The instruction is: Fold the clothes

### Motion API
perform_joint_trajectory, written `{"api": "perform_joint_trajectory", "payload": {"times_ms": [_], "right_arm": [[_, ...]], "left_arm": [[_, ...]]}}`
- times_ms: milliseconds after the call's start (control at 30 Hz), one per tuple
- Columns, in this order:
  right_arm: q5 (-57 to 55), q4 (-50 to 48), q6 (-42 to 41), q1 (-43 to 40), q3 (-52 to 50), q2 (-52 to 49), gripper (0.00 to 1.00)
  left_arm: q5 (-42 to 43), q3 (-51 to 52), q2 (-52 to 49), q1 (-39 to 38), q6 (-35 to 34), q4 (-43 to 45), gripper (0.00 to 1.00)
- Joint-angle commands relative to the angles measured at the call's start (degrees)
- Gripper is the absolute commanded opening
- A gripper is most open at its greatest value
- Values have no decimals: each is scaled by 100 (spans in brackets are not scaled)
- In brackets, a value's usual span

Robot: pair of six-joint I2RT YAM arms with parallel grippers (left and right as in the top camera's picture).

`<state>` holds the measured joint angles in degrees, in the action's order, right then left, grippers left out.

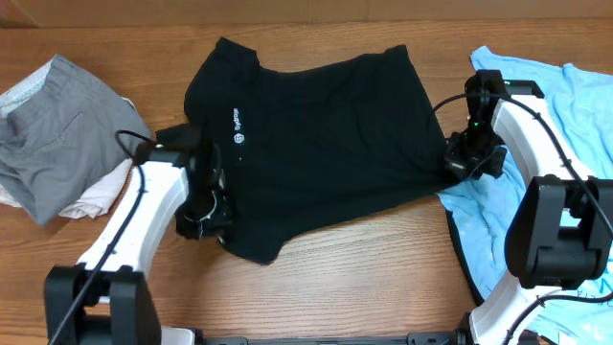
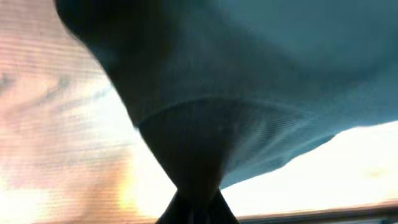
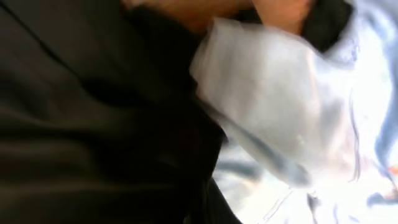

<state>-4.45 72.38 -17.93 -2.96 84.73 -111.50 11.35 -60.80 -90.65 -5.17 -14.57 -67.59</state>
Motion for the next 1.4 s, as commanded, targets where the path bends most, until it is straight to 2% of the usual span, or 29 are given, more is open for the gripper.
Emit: {"api": "perform_joint_trajectory", "payload": {"times_ms": [0, 267, 433, 667, 1067, 1367], "right_arm": [[304, -428, 109, 0, 4, 146, 4], [866, -1342, 450, 0, 4, 144, 4], [870, -1626, 450, 0, 4, 131, 4], [868, -2166, 450, 2, 2, 111, 4], [866, -2540, 450, 11, 2, 96, 4], [868, -2680, 492, 44, 2, -205, 4]], "left_arm": [[811, 22, 125, 289, -131, 369, 4], [1438, 22, 116, 752, -326, 1408, 4], [1394, 22, 96, 852, -566, 1897, 4], [925, 22, -70, 859, -1086, 2494, 4], [861, 22, -745, 863, -1443, 3049, 4], [802, 22, -848, 1054, -2000, 3480, 4]]}}
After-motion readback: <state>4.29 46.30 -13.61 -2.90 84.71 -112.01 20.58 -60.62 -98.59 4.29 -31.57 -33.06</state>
